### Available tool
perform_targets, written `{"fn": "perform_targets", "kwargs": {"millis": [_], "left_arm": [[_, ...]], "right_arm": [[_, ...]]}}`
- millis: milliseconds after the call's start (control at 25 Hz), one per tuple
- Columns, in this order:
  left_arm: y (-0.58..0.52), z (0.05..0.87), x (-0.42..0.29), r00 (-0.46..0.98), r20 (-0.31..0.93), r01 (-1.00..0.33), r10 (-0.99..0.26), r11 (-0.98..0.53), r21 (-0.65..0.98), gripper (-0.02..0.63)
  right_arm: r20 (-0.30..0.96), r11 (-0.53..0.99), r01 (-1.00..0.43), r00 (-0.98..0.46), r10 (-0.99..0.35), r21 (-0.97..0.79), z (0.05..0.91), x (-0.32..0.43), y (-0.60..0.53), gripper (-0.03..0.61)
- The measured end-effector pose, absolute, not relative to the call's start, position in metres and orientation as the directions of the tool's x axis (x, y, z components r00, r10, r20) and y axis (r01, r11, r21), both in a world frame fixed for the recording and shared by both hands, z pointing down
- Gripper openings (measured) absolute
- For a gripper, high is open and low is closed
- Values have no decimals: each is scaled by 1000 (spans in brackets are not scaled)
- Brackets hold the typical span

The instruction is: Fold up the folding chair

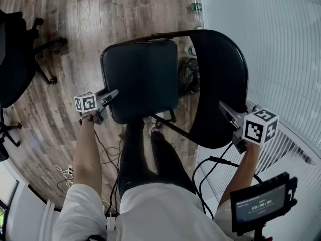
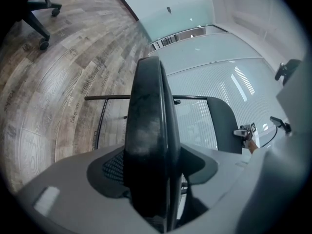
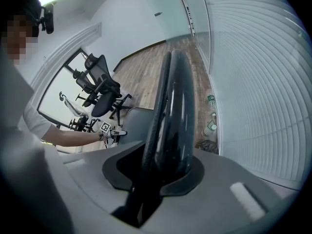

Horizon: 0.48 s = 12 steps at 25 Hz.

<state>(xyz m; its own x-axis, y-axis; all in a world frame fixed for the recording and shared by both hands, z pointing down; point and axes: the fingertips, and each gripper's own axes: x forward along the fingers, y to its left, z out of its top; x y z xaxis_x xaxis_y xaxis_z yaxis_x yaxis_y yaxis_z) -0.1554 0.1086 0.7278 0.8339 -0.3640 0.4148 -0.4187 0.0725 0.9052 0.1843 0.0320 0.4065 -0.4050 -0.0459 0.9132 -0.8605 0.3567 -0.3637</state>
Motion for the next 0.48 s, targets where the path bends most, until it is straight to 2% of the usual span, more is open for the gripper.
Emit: {"fn": "perform_targets", "kwargs": {"millis": [480], "left_arm": [[98, 693, -130, 848, 379, -388, -371, 55, 920, 282]], "right_arm": [[928, 360, -874, -369, -57, -326, 402, 184, 27, 92]]}}
